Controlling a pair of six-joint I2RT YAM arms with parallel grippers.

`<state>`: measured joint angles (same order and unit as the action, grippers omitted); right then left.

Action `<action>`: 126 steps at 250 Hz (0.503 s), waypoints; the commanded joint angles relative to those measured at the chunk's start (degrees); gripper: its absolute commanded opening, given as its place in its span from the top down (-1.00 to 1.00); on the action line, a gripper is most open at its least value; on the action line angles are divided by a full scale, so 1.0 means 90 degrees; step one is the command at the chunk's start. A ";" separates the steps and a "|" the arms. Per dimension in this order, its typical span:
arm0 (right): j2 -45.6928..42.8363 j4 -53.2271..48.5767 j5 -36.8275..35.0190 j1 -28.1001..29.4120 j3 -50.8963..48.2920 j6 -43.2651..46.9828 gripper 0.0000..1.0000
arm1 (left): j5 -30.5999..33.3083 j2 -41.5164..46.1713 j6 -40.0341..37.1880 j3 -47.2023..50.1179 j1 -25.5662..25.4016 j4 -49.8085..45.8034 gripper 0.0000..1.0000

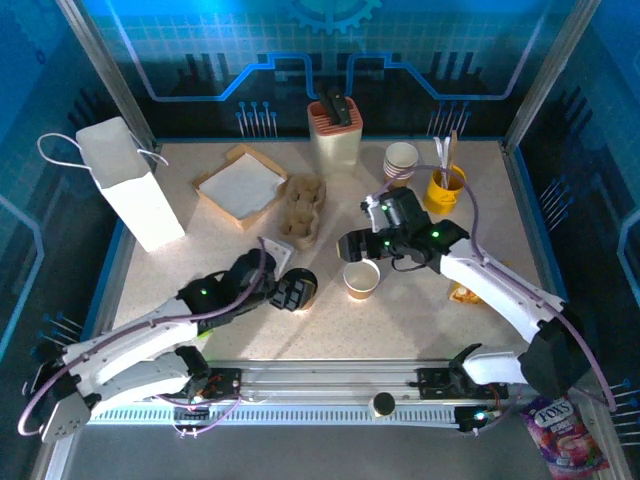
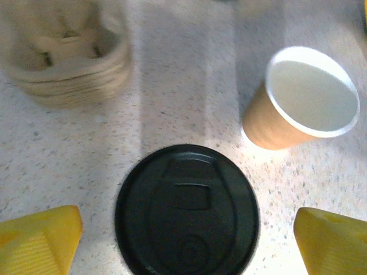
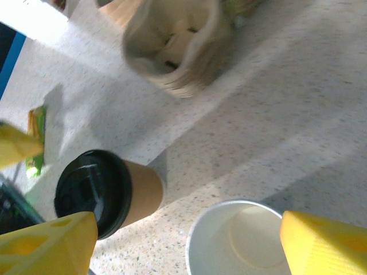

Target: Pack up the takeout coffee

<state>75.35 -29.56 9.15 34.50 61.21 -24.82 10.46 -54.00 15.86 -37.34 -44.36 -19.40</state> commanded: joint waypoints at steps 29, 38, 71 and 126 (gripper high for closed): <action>0.0718 -0.0056 -0.0007 0.0909 0.0571 0.1083 -0.70 | -0.1446 0.0313 0.1463 0.0060 0.1238 -0.0738 -0.82; 0.0858 -0.0071 -0.0114 0.1033 0.0642 0.1149 -0.71 | -0.1509 0.0335 0.1578 0.0091 0.1313 -0.0788 -0.81; 0.1260 0.0001 -0.0321 0.1334 0.0782 0.1273 -0.72 | -0.1595 0.0288 0.1814 0.0200 0.1433 -0.0931 -0.78; 0.1674 0.0158 -0.0350 0.1523 0.0854 0.1375 -0.70 | -0.1526 -0.0177 0.1812 0.0135 0.1441 -0.1019 -0.73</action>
<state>88.75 -28.84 7.20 47.16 67.02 -14.44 -1.83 -53.69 30.55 -36.25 -31.86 -26.59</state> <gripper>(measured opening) 0.855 0.876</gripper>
